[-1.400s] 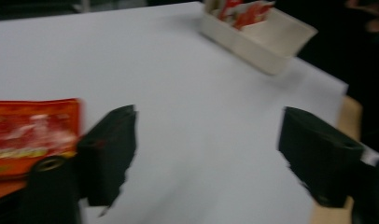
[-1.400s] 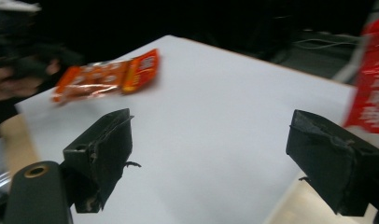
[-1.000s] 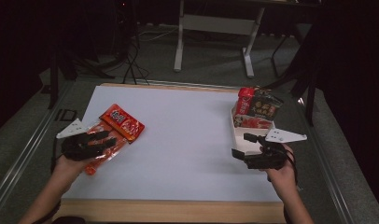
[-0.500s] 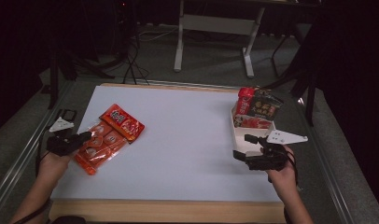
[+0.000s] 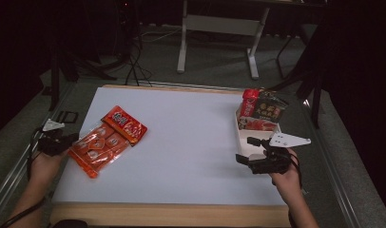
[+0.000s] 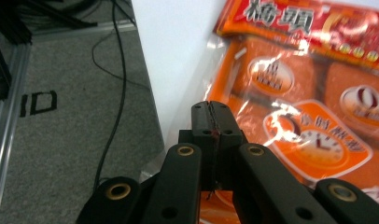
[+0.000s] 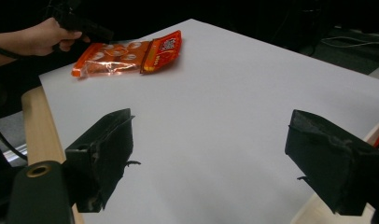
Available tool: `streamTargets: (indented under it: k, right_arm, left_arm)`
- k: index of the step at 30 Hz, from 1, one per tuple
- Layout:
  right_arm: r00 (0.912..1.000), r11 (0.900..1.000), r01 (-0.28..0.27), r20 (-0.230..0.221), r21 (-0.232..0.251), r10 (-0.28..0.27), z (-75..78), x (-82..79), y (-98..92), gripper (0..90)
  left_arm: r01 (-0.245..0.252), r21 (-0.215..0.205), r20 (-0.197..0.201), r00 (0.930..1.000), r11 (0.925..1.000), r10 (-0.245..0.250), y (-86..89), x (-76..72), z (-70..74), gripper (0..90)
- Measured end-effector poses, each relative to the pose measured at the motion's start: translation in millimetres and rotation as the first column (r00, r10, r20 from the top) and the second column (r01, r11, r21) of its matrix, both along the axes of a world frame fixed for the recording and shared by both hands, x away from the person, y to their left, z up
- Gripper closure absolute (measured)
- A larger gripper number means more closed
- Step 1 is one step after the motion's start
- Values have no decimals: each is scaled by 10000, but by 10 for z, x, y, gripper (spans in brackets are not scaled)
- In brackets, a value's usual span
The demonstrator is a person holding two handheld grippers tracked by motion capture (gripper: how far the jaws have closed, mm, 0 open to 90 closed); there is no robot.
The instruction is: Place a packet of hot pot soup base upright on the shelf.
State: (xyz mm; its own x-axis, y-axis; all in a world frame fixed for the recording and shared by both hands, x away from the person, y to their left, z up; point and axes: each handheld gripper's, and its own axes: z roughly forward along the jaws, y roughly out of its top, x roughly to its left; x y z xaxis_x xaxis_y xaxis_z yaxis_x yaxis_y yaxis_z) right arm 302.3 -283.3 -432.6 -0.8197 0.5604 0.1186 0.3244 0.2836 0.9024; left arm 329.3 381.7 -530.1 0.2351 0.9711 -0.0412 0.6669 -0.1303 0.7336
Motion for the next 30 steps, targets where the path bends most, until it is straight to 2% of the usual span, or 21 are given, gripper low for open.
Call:
streamTargets:
  k: [2, 7, 9, 11, 15, 17, 19, 21, 25, 30]
  right_arm:
    - [10000, 10000, 16, 11, -13, -16, 6, -3, -6, 149]
    - [10000, 10000, 38, 2, -21, -38, 0, -7, -13, 149]
    - [10000, 10000, 1, 37, -100, -1, -3, -5, -9, 149]
    - [10000, 10000, -12, 14, -71, 13, -5, 0, -9, 149]
    - [10000, 9999, -28, -24, -106, 28, -15, 11, -1, 150]
    - [10000, 9999, -62, -47, -99, 62, -16, 12, 1, 150]
    - [10000, 9999, -38, -35, -141, 37, -10, 8, 1, 149]
    - [10000, 9999, -28, -6, -118, 28, -3, 9, -5, 150]
    - [10000, 9999, -36, -33, -118, 36, -4, 10, -4, 150]
    - [9999, 9999, -96, -32, -139, 95, -4, 12, 17, 150]
  left_arm:
    - [34, 295, -164, 9999, 9996, -29, 2, 13, -33, 899]
    - [-44, 493, -444, 9990, 9988, 66, 30, 44, -90, 898]
    - [-30, 904, -564, 9984, 9959, 81, 14, 53, -95, 898]
    - [20, 1043, -604, 9982, 9945, 44, -5, 55, -95, 898]
    - [190, 754, -966, 9953, 9970, -117, 6, 73, -79, 899]
    - [485, 617, -1202, 9919, 9969, -409, -2, 73, -66, 899]
    - [776, 836, -1288, 9894, 9935, -665, -56, 58, -52, 899]
    - [1075, 860, -1451, 9849, 9905, -943, -108, 39, -36, 899]
    - [1507, 805, -1522, 9788, 9853, -1373, -209, -12, -29, 899]
    - [1795, 654, -1514, 9741, 9816, -1681, -345, -72, -32, 899]
